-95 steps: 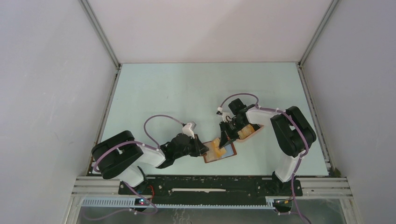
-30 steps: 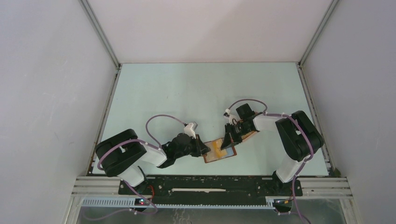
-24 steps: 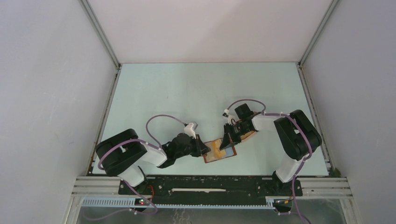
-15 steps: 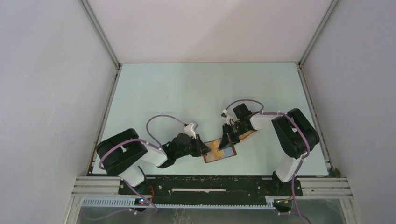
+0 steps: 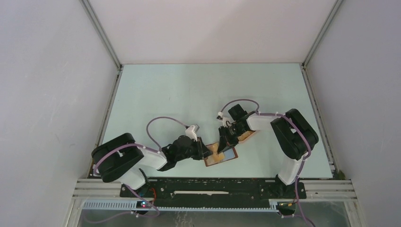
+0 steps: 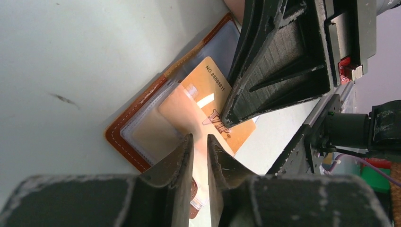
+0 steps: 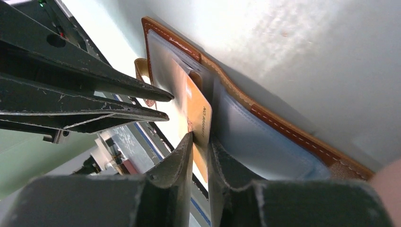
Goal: Put the credit cards into the card holder
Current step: Insert the credit card into the card holder.
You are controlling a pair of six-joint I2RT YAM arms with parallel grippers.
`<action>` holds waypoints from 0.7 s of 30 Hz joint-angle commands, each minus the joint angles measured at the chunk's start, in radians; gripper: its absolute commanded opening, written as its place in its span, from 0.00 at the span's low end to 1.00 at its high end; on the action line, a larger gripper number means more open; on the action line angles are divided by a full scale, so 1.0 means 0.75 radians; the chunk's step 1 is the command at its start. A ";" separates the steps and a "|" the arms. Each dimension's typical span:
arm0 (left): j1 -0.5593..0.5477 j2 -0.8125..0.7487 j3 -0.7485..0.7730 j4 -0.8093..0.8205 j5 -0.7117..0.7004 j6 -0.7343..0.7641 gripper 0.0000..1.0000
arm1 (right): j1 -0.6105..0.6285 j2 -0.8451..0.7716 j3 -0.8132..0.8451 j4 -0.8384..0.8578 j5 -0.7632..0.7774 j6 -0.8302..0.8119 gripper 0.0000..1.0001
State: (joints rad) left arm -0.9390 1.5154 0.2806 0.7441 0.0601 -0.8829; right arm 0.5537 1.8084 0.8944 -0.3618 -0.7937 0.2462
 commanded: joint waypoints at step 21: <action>0.004 -0.337 -0.143 -0.371 -0.120 0.052 0.18 | 0.166 -0.139 0.129 -0.196 0.353 -0.280 0.49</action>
State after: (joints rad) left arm -0.9390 1.2602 0.1917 0.4828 -0.0147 -0.8635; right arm 0.6418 1.7344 0.9592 -0.4843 -0.6090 0.0929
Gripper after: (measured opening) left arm 0.194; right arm 0.494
